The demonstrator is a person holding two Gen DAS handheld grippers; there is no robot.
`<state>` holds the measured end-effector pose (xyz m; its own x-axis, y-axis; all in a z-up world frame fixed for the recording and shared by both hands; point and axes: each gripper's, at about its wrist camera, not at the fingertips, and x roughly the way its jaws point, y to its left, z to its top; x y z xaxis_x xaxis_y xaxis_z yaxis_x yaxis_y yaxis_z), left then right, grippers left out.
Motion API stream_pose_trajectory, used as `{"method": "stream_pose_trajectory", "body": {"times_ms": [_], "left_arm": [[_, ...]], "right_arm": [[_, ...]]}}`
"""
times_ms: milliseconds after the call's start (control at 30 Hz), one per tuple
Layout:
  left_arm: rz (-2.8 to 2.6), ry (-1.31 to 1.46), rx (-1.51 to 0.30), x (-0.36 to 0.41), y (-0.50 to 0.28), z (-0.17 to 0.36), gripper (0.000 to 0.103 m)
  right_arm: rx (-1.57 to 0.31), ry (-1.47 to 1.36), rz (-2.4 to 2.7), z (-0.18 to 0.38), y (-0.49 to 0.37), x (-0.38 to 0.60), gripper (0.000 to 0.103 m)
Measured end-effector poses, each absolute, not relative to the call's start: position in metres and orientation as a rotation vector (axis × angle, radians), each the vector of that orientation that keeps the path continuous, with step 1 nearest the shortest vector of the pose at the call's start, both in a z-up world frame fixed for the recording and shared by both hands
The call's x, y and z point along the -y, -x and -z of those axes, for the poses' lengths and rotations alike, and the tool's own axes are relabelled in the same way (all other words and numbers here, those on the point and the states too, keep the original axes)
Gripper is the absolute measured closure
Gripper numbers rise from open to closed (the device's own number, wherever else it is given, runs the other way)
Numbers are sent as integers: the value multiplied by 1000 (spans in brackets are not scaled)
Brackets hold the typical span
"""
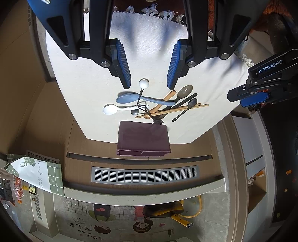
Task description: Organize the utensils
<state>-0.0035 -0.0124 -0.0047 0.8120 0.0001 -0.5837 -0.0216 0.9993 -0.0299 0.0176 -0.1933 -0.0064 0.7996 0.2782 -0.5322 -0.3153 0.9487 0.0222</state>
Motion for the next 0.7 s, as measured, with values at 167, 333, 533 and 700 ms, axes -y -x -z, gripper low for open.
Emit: {"method": "stream_pose_trajectory", "body": {"times_ms": [167, 333, 533, 700], "left_arm": [[-10, 35, -623, 12, 3, 4, 60], [-10, 35, -623, 12, 3, 4, 60], [-10, 35, -625, 12, 3, 4, 60], [-10, 36, -625, 13, 3, 4, 60]], "right_arm": [[-563, 67, -315, 6, -18, 194, 64], [-563, 67, -311, 5, -18, 195, 64], [-562, 66, -311, 5, -18, 195, 64], [-565, 68, -311, 5, -17, 195, 64]]}}
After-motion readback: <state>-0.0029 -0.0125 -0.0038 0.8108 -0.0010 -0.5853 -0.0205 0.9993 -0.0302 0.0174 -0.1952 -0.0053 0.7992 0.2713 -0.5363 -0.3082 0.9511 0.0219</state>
